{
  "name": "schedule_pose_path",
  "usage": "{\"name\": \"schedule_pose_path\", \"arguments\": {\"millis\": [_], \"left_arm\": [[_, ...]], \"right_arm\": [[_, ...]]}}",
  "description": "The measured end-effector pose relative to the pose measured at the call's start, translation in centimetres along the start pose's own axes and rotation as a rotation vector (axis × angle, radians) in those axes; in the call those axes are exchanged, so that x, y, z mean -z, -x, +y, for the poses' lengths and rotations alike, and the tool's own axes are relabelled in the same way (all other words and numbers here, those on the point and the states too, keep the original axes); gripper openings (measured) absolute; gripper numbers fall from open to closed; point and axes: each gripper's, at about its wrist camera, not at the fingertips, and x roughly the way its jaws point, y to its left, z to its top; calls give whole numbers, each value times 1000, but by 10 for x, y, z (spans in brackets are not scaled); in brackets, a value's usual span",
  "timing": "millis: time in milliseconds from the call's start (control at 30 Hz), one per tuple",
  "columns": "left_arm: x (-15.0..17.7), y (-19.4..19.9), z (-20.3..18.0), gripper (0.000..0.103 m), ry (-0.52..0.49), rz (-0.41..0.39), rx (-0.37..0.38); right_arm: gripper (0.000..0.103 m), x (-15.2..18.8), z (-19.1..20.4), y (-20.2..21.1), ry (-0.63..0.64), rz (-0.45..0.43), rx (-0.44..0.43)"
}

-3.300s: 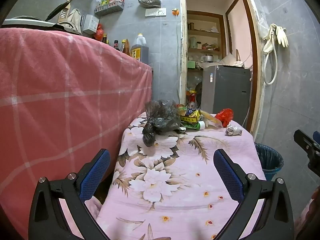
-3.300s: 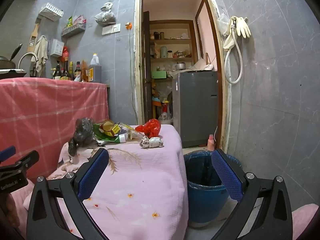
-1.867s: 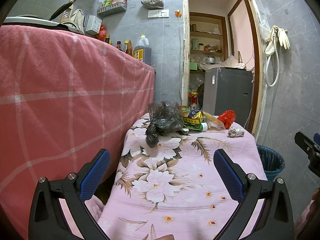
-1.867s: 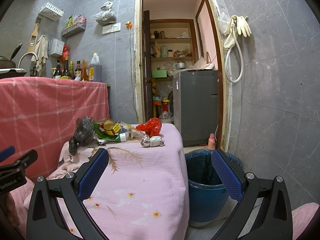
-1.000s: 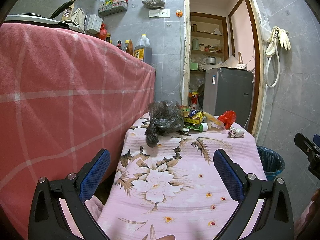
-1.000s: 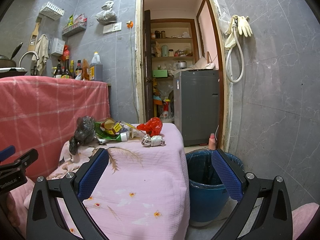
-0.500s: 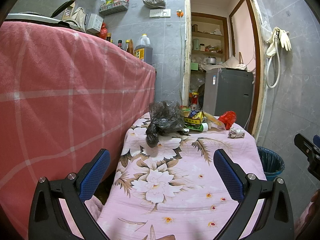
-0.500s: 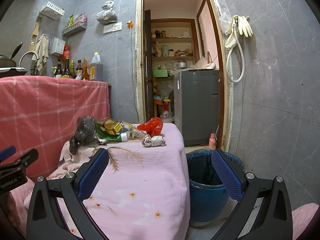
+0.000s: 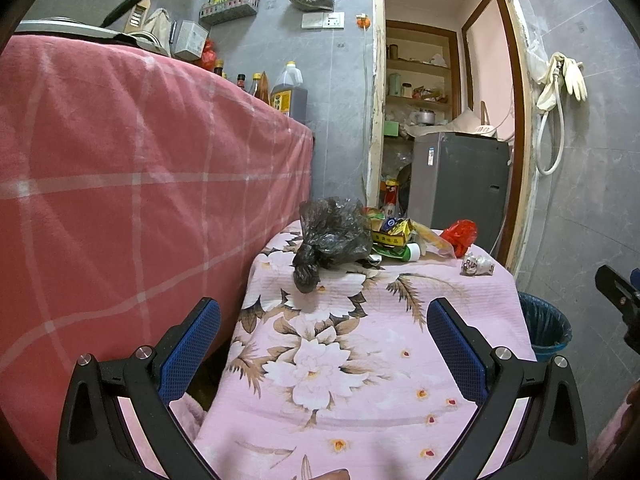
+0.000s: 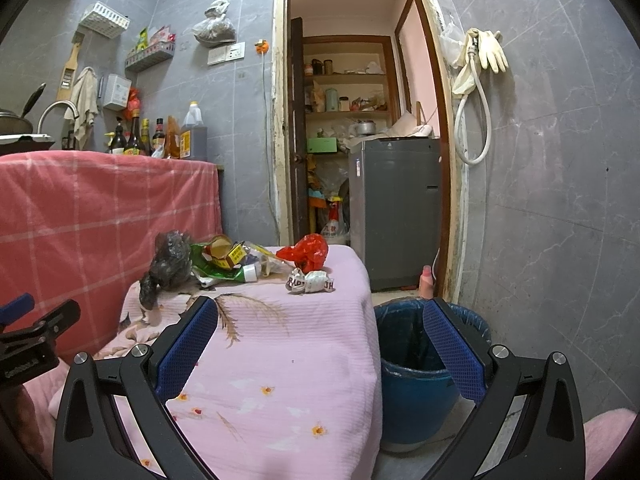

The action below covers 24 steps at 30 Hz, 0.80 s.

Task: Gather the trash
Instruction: 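Grasp the black plastic bag with the left tool while the right tool grasps the foil-wrapped can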

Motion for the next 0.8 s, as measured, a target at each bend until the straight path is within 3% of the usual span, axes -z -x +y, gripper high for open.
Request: {"name": "schedule_pose_path", "arguments": {"millis": [167, 367, 667, 800], "left_arm": [[-11, -21, 6, 101, 41, 16, -3], [-31, -58, 6, 101, 20, 15, -31], [-44, -141, 22, 101, 40, 79, -78], [-40, -173, 28, 101, 39, 135, -59]], "right_arm": [[103, -7, 5, -16, 21, -3, -22], [103, -23, 1, -49, 34, 9, -71], [103, -35, -1, -138, 58, 60, -134], [103, -33, -3, -179, 62, 132, -143]]}}
